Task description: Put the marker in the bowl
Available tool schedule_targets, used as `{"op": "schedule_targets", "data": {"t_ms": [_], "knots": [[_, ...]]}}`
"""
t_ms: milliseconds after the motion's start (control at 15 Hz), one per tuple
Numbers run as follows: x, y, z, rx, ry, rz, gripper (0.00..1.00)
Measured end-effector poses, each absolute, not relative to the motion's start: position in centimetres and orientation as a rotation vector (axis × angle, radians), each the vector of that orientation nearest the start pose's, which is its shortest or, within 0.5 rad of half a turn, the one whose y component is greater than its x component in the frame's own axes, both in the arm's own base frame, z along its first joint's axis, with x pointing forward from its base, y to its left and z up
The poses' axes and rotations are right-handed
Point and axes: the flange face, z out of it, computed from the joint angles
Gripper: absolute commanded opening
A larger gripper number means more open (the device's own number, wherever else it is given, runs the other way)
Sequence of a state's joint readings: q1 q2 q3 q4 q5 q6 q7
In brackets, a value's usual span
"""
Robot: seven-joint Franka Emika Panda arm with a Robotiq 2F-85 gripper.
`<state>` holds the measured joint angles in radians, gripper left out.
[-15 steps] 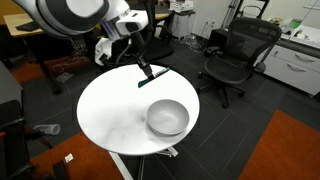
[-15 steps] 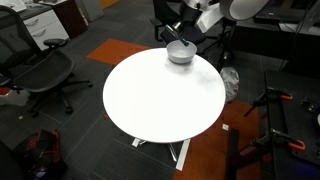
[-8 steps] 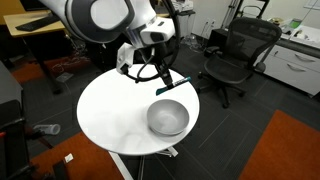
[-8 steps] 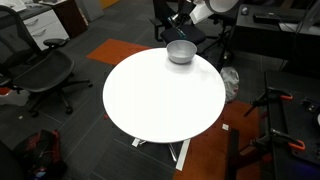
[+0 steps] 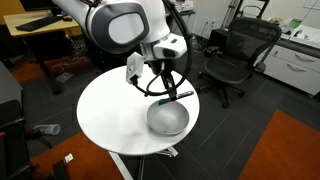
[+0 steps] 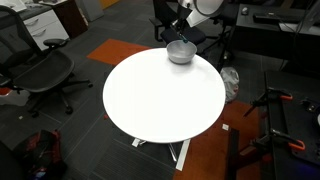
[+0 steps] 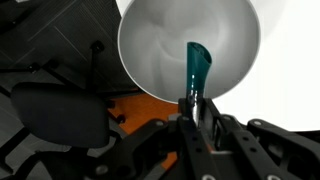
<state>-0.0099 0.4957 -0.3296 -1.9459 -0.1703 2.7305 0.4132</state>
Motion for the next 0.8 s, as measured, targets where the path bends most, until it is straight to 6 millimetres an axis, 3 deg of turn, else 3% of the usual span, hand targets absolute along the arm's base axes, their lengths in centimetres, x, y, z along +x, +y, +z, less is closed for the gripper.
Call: {"op": "schedule_targets", "data": {"t_ms": [333, 400, 467, 800], "knots": [[62.2, -20.3, 25.5, -3.192, 0.935, -0.392, 0.05], [62.3, -20.4, 25.3, -3.189, 0.932, -0.361, 0.43], [62.3, -20.4, 25.2, -3.187, 0.924, -0.332, 0.44], [62.5, -20.6, 25.0, -3.16, 0.912, -0.239, 0.8]]}}
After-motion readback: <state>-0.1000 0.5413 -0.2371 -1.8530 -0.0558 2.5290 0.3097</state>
